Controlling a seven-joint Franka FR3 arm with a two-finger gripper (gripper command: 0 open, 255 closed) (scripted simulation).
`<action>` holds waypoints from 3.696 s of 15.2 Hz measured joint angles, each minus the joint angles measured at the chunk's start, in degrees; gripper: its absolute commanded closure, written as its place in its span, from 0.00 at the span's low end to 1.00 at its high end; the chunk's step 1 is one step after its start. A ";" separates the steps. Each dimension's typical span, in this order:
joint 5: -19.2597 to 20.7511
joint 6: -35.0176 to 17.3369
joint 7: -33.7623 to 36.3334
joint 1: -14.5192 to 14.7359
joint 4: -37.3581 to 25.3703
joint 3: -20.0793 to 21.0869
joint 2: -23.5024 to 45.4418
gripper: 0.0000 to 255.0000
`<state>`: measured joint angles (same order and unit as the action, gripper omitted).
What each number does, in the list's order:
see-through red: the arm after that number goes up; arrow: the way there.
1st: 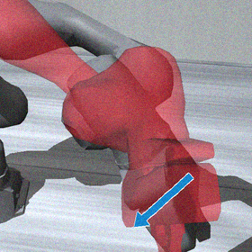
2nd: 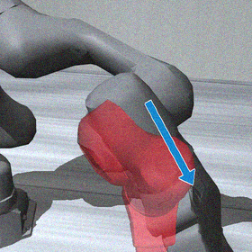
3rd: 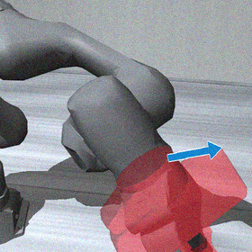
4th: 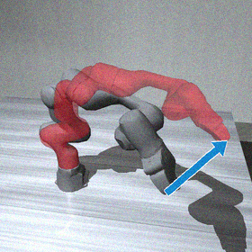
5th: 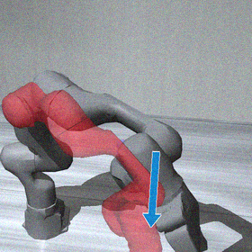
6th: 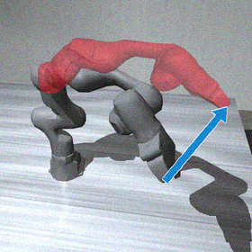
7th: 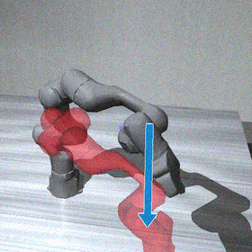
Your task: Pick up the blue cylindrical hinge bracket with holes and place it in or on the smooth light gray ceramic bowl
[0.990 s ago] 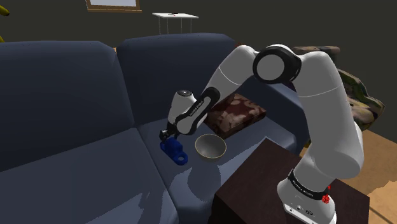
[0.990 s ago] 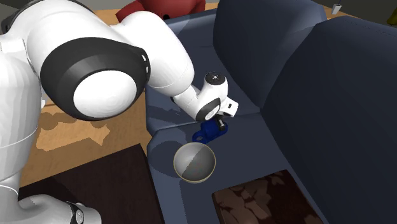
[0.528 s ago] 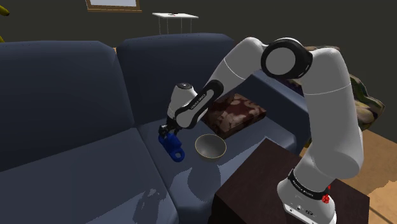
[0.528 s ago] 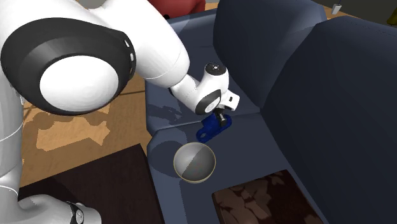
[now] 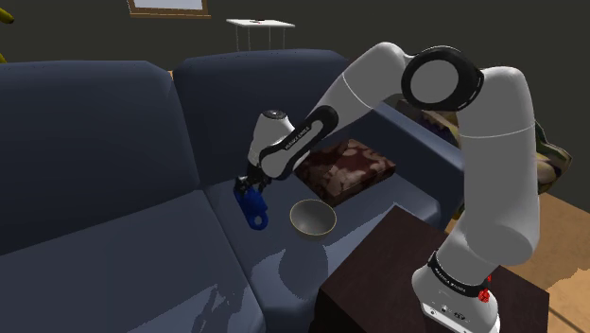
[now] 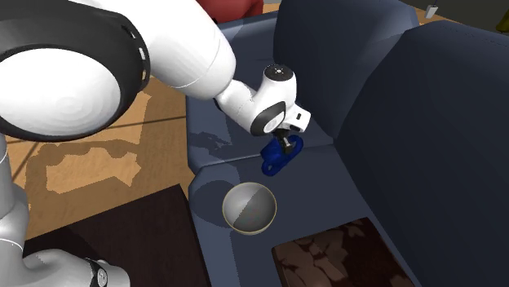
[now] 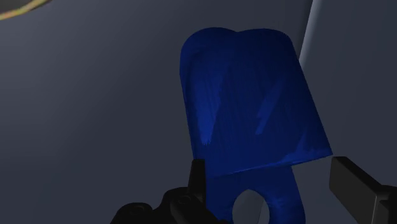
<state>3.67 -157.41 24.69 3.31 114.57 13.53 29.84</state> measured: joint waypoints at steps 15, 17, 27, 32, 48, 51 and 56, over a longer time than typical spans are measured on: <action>-2.55 8.73 -1.11 -1.75 -0.04 2.12 -8.78 1.00; -2.75 9.81 -1.07 -1.78 -0.38 2.28 -9.56 1.00; -14.34 7.78 -14.97 -9.43 20.16 3.77 -27.77 1.00; -20.43 10.04 -23.16 -10.93 28.94 1.53 -38.15 1.00; -25.59 -1.29 -30.72 -10.36 35.56 -0.05 -32.78 1.00; -26.57 -4.12 -31.60 -10.07 35.73 0.18 -30.15 1.00; -28.17 -7.40 -33.48 -10.00 35.72 0.34 -26.83 1.00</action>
<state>-24.50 -164.80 -8.79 -6.69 150.28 13.87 3.01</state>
